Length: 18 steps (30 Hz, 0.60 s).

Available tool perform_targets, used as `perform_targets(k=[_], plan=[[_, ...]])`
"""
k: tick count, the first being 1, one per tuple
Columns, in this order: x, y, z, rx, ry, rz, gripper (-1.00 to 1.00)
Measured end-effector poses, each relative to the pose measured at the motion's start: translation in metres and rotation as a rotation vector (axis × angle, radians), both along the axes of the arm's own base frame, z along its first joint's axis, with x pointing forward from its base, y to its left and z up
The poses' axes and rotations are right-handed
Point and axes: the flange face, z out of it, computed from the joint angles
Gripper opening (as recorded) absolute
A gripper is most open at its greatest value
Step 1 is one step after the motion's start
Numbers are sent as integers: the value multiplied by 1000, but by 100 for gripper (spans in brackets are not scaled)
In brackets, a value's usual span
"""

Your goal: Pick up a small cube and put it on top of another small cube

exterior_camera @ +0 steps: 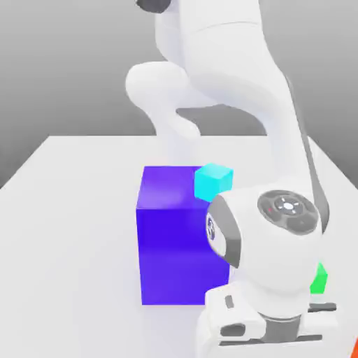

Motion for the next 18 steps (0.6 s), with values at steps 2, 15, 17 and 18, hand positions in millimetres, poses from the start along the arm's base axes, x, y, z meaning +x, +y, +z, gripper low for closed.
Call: perform_targets(k=[2,15,17,18], plan=[[0,0,-5,0,0,0,-100],[-119,108,104,45,6,153,-100],[-160,131,109,34,6,209,-100],[-180,140,110,25,5,237,-100]])
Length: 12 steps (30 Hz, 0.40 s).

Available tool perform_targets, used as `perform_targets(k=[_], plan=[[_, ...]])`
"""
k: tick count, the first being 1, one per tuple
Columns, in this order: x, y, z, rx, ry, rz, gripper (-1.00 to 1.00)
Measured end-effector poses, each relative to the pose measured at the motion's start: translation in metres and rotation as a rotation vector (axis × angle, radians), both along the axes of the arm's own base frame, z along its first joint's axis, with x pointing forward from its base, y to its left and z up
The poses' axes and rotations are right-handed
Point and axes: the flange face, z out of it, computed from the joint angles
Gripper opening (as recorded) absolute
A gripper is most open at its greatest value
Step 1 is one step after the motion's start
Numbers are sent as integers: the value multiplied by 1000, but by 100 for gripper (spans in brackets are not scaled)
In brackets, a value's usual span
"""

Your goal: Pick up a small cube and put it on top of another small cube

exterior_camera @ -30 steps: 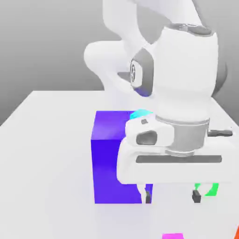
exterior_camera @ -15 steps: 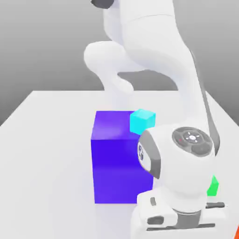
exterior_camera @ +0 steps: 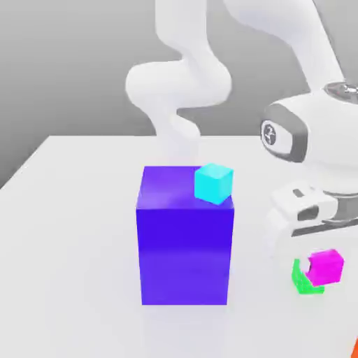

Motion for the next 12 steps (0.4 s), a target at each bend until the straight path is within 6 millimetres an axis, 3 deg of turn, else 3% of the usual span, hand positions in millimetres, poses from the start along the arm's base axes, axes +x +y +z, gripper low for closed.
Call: perform_targets(k=[2,3,5,8,9,12], plan=[[-39,20,-3,-18,-7,71,-100],[-49,27,-8,-21,-9,94,-100],[-31,5,-24,-24,-11,24,-100],[-30,2,-51,-24,-11,16,-100],[-31,2,-60,-24,-9,16,100],[-31,2,-60,-24,-9,16,100]])
